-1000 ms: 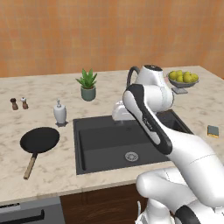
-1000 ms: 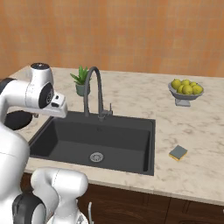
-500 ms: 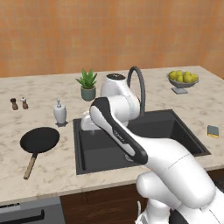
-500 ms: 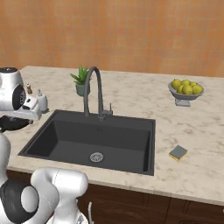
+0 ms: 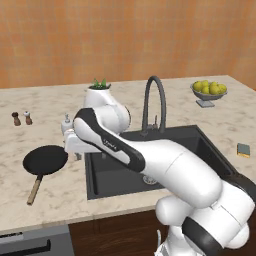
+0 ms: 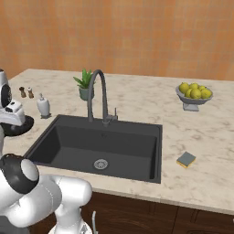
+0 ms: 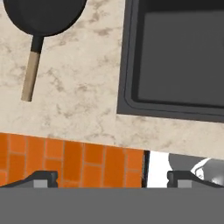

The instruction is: Pick the pan and sponge and place them into the sink. Then turn on the water.

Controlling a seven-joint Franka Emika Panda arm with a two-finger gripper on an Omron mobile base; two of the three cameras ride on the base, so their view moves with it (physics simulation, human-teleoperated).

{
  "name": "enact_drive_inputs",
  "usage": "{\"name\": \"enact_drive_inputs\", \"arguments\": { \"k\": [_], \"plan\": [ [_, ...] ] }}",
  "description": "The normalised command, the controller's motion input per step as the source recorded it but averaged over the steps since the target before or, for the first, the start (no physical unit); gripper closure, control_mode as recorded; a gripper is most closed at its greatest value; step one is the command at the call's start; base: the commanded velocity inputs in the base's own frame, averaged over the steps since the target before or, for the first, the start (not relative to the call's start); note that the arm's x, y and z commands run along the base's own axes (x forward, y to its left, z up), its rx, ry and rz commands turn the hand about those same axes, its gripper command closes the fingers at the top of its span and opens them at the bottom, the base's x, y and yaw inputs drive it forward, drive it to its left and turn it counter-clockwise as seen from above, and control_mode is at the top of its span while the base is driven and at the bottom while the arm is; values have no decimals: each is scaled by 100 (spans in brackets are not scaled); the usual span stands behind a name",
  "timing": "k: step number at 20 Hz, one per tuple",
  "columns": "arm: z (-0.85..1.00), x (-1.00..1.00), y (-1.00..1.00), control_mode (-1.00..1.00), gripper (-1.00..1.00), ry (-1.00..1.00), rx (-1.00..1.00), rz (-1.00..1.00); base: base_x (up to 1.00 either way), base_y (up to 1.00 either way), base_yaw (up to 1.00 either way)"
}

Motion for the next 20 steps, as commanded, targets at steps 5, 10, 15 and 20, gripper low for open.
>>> {"name": "enact_drive_inputs", "arguments": {
  "k": [5,10,15,20],
  "plan": [
    [-26,0,71,-100,-100,9,0,0,0,0,0],
    [-43,7,71,-100,-100,2,-1,-4,0,0,0],
    [-35,7,63,-100,-100,0,0,-8,0,0,0],
    [-36,19,56,-100,-100,0,0,-14,0,0,0]
  ]
}}
